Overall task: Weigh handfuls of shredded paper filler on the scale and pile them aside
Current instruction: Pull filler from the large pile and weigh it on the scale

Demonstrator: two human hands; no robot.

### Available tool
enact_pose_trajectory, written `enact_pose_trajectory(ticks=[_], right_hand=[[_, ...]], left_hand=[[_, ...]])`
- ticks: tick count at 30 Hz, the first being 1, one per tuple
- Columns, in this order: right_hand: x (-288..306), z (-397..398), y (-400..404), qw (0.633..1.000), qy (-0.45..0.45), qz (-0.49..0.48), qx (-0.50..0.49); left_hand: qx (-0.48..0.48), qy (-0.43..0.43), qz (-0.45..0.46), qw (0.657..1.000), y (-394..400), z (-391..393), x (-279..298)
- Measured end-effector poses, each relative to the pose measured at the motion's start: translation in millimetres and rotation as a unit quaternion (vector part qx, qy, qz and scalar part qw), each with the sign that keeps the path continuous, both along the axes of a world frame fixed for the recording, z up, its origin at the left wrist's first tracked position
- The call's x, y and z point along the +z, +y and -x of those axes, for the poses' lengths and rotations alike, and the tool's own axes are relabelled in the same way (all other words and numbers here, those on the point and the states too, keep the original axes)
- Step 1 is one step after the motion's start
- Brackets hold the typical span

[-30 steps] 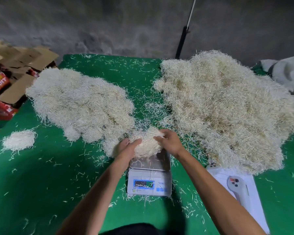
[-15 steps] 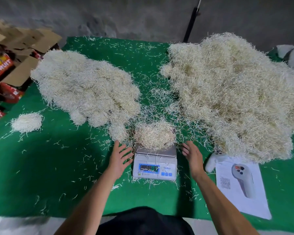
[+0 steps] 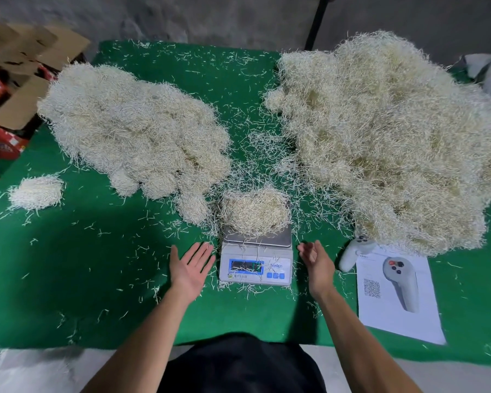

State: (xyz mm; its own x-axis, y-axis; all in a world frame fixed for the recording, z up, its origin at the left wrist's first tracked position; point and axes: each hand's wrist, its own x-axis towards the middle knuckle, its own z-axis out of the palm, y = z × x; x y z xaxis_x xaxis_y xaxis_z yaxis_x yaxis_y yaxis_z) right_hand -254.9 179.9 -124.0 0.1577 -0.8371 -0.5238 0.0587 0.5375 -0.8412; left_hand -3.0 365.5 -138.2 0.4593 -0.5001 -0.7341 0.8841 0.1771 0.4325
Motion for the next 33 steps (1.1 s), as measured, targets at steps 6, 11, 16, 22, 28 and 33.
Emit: enact_pose_trajectory(ticks=[6, 11, 16, 22, 28, 33], right_hand=[[1.5, -1.3, 0.2, 0.999, 0.03, 0.002, 0.012], [12.3, -3.5, -14.2, 0.966, 0.189, 0.083, 0.158], [60.0, -42.8, -50.8, 0.964, 0.169, 0.173, 0.113], [89.2, -97.3, -43.7, 0.918, 0.143, 0.19, 0.316], [109.5, -127.7, -62.1, 0.926, 0.05, 0.174, 0.331], [133.8, -117.1, -134.3, 0.987, -0.061, 0.005, 0.151]], left_hand=[[-0.027, -0.019, -0.009, 0.999, -0.7, -1.7, -0.9], [-0.11, -0.077, -0.038, 0.99, -14.4, -1.4, 9.8], [-0.163, -0.176, -0.046, 0.97, -48.3, -4.4, 47.0], [-0.33, -0.461, -0.183, 0.803, -90.8, 26.8, 89.3], [-0.225, -0.402, -0.125, 0.879, -142.2, 18.7, 118.2], [-0.226, -0.231, -0.088, 0.942, -162.0, -4.1, 126.7]])
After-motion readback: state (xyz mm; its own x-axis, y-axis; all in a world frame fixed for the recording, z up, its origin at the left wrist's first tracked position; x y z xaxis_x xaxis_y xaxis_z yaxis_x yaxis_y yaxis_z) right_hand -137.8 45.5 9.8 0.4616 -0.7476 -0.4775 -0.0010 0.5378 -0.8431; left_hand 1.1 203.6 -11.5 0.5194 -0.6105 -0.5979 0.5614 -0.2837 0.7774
